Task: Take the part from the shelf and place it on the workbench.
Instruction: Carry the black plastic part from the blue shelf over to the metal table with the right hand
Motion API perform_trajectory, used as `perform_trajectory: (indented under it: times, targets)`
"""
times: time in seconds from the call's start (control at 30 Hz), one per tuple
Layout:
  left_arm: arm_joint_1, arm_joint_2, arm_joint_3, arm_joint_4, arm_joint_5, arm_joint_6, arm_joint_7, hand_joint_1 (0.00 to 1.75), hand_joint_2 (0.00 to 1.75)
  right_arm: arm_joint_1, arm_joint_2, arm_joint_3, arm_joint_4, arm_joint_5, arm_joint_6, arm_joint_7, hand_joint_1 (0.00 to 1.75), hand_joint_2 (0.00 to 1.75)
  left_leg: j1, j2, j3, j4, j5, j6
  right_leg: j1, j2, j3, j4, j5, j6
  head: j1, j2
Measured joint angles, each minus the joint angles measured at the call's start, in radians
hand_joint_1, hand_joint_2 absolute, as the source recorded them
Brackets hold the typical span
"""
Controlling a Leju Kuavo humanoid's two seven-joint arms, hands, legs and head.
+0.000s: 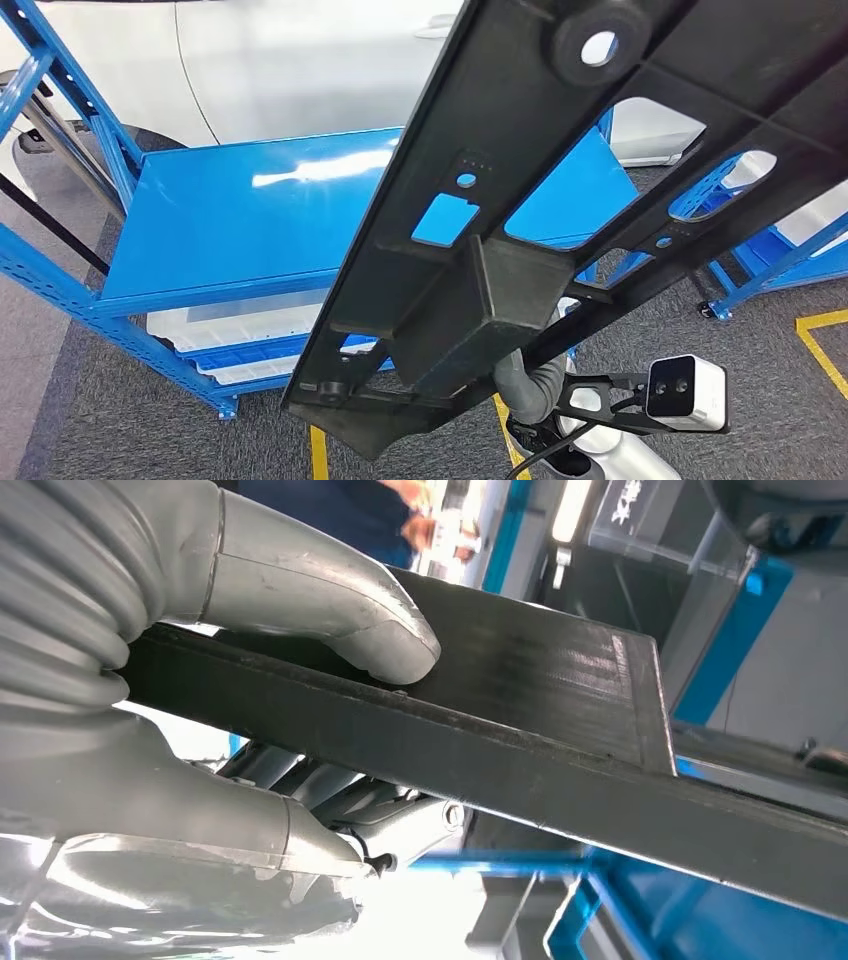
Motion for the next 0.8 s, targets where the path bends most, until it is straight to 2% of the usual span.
perform_trajectory:
  times: [0.03,0.07,0.1,0.13,0.17,0.23,0.27,0.3,0.37,0.4,0.43,0.47,0.5,0.53,0.57,0.6,0.63,0.67,0.7,0.73,0.77,0.8]
  targets:
    - [0.0,0.0,0.0,0.0,0.0,0.0,-0.001,0.0,1.75,0.0,0.0,0.0,0.0,-0.001,0.002,0.0,1.75,1.75,0.0,0.001,-0.011,0.001,0.008,0.002,-0.002,0.0,-0.021,0.068,-0.042,0.003,0.0,0.0]
    - [0.001,0.0,0.0,0.0,0.0,0.0,-0.002,0.0,1.75,0.0,0.0,0.0,0.001,-0.003,0.005,0.0,1.75,1.75,-0.001,0.001,-0.023,0.003,0.015,0.002,-0.004,0.0,-0.036,0.126,-0.068,0.007,0.0,0.0]
    - [0.002,0.0,0.0,0.0,0.0,0.0,-0.003,0.0,1.75,0.0,-0.001,0.0,0.002,-0.005,0.008,0.0,1.75,1.75,-0.001,0.001,-0.035,0.005,0.022,0.001,-0.006,0.0,-0.037,0.156,-0.075,0.009,0.0,0.0]
    - [0.002,0.0,0.0,0.0,0.0,-0.001,-0.004,0.0,1.75,0.001,-0.001,-0.001,0.004,-0.007,0.012,0.0,1.75,1.75,-0.001,0.002,-0.046,0.008,0.028,-0.001,-0.008,-0.001,-0.017,0.144,-0.061,0.01,0.0,0.0]
    - [0.002,0.0,0.0,0.0,0.0,-0.001,-0.004,0.0,1.75,0.0,-0.001,-0.001,0.004,-0.009,0.016,0.0,1.75,1.75,-0.001,0.001,-0.054,0.011,0.033,-0.004,-0.01,-0.001,0.023,0.093,-0.034,0.01,0.0,0.0]
    - [0.002,0.0,0.0,0.0,0.0,-0.002,-0.005,0.0,1.75,-0.001,-0.001,-0.003,0.005,-0.01,0.021,0.0,1.75,1.75,-0.001,0.001,-0.068,0.018,0.042,-0.011,-0.009,0.001,0.117,-0.054,0.006,0.005,0.0,0.0]
    - [0.001,0.0,0.0,0.0,0.0,-0.002,-0.005,0.0,1.75,-0.001,-0.001,-0.004,0.005,-0.011,0.022,0.0,1.75,1.75,-0.002,0.0,-0.072,0.02,0.046,-0.017,-0.007,0.003,0.145,-0.104,0.013,0.001,0.0,0.0]
    - [0.001,0.0,0.0,0.0,0.0,-0.002,-0.005,0.0,1.75,-0.001,-0.002,-0.006,0.005,-0.012,0.023,0.0,1.75,1.75,-0.003,0.0,-0.076,0.02,0.052,-0.023,-0.005,0.004,0.157,-0.13,0.013,-0.004,0.0,0.0]
    - [0.002,0.0,0.0,0.0,0.0,-0.003,-0.006,0.0,1.75,-0.001,-0.002,-0.009,0.005,-0.012,0.024,0.0,1.75,1.75,-0.003,0.0,-0.08,0.016,0.063,-0.036,-0.002,0.005,0.152,-0.136,0.022,-0.017,0.0,0.0]
    - [0.002,0.0,0.0,0.0,0.0,-0.003,-0.006,0.0,1.75,-0.001,-0.002,-0.009,0.005,-0.012,0.024,0.0,1.75,1.75,-0.002,-0.001,-0.085,0.02,0.058,-0.041,-0.004,0.003,0.147,-0.139,0.029,-0.025,0.0,0.0]
    - [0.003,0.0,0.0,0.0,0.0,-0.003,-0.006,0.0,1.75,-0.001,-0.002,-0.01,0.005,-0.012,0.025,0.0,1.75,1.75,-0.002,-0.001,-0.093,0.034,0.04,-0.045,-0.005,0.0,0.141,-0.142,0.038,-0.035,0.0,0.0]
    - [0.003,0.0,0.0,0.0,0.0,-0.003,-0.006,0.0,1.75,-0.001,-0.002,-0.01,0.005,-0.012,0.025,0.0,1.75,1.75,-0.002,-0.002,-0.106,0.069,0.006,-0.048,-0.007,-0.002,0.133,-0.145,0.047,-0.044,0.0,0.0]
    - [0.004,0.0,0.0,0.0,0.0,-0.003,-0.006,0.0,1.75,-0.001,-0.002,-0.01,0.006,-0.012,0.025,0.0,1.75,1.75,0.0,-0.002,-0.125,0.124,-0.041,-0.05,-0.006,-0.004,0.122,-0.145,0.056,-0.05,0.0,0.0]
    - [0.004,0.0,0.0,0.0,0.0,-0.003,-0.006,0.0,1.75,-0.001,-0.002,-0.01,0.006,-0.012,0.026,0.0,1.75,1.75,0.0,-0.003,-0.145,0.193,-0.086,-0.052,-0.004,-0.004,0.111,-0.144,0.065,-0.053,0.0,0.0]
    - [0.004,0.0,0.0,0.0,0.0,-0.002,-0.006,0.0,1.75,-0.001,-0.002,-0.01,0.007,-0.012,0.029,0.0,1.75,1.75,0.0,-0.003,-0.162,0.258,-0.118,-0.054,-0.003,-0.005,0.098,-0.143,0.073,-0.054,0.0,0.0]
    - [0.004,0.0,0.0,0.0,0.0,-0.001,-0.006,0.0,1.75,0.0,-0.002,-0.011,0.008,-0.014,0.033,0.0,1.75,1.75,0.001,-0.003,-0.166,0.3,-0.129,-0.056,-0.001,-0.005,0.086,-0.141,0.082,-0.054,0.0,0.0]
    - [0.004,0.0,0.0,0.0,0.0,0.001,-0.006,0.0,1.75,0.0,-0.001,-0.012,0.01,-0.017,0.037,0.0,1.75,1.75,0.001,-0.003,-0.152,0.304,-0.118,-0.056,0.0,-0.005,0.074,-0.139,0.089,-0.053,0.0,0.0]
    - [0.003,0.001,0.0,0.0,0.0,0.003,-0.007,0.0,1.75,0.0,-0.001,-0.014,0.011,-0.02,0.038,0.0,1.75,1.75,0.0,-0.003,-0.119,0.269,-0.092,-0.054,0.001,-0.005,0.063,-0.136,0.096,-0.052,0.0,0.0]
    - [0.002,0.001,0.0,0.0,0.0,0.005,-0.007,0.0,1.75,0.0,-0.001,-0.017,0.012,-0.024,0.034,0.001,1.75,1.75,0.0,-0.003,-0.071,0.203,-0.063,-0.051,0.001,-0.005,0.052,-0.131,0.102,-0.049,0.0,0.0]
    - [0.001,0.002,0.0,0.0,0.0,0.006,-0.007,0.0,1.75,-0.001,-0.001,-0.02,0.012,-0.029,0.023,0.001,1.75,1.75,-0.002,-0.003,-0.019,0.127,-0.05,-0.048,0.002,-0.004,0.043,-0.127,0.108,-0.045,0.0,0.0]
    - [-0.001,0.004,0.0,0.0,0.0,0.006,-0.008,0.0,1.75,-0.002,-0.001,-0.023,0.012,-0.033,0.007,0.001,1.75,1.75,-0.004,-0.003,0.02,0.064,-0.045,-0.043,0.002,-0.005,0.036,-0.124,0.114,-0.04,0.0,0.0]
    - [-0.003,0.005,0.0,0.0,0.0,0.007,-0.008,0.0,1.75,-0.004,-0.001,-0.024,0.014,-0.037,-0.011,0.001,1.75,1.75,-0.007,-0.004,0.042,0.023,-0.048,-0.038,0.002,-0.005,0.032,-0.123,0.121,-0.035,0.0,0.0]
